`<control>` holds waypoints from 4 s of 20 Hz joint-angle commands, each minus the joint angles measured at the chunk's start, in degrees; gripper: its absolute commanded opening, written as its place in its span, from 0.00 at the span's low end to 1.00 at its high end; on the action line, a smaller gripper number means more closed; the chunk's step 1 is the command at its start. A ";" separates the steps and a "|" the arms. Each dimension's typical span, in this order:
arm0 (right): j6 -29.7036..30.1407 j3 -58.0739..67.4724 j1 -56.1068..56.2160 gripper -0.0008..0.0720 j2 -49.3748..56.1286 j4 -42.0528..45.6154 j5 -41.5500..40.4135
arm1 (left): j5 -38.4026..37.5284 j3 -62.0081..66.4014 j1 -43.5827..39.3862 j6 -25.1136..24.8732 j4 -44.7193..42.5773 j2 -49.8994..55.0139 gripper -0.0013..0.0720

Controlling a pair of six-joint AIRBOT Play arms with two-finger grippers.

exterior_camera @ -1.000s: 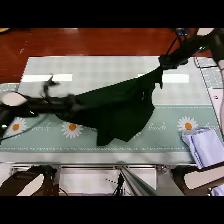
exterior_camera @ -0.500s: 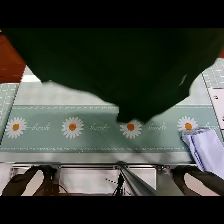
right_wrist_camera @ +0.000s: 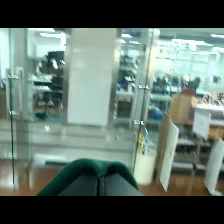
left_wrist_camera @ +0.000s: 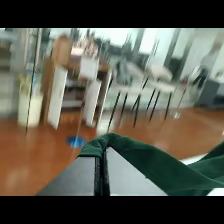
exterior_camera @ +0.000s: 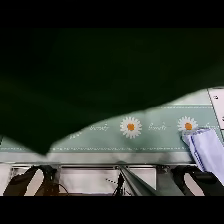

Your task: Fold the shirts.

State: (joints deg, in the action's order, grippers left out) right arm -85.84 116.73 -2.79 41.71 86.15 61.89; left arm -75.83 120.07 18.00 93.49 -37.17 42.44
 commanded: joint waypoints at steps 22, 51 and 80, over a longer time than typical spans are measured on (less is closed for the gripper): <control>3.78 0.04 6.23 0.04 60.96 -2.27 4.74 | 19.17 -58.62 -0.70 -9.09 -17.03 20.76 0.05; 10.95 -30.77 -24.59 0.70 43.06 -21.94 28.04 | -9.86 -86.62 15.85 -22.56 -22.86 19.47 0.76; 15.50 -55.89 -25.55 0.76 43.06 -27.69 19.41 | 3.21 -91.93 1.75 -25.35 -13.35 32.02 0.05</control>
State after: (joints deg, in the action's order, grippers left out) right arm -71.77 67.02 -28.69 84.77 59.90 86.15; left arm -71.92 28.08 19.81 68.58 -50.85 74.65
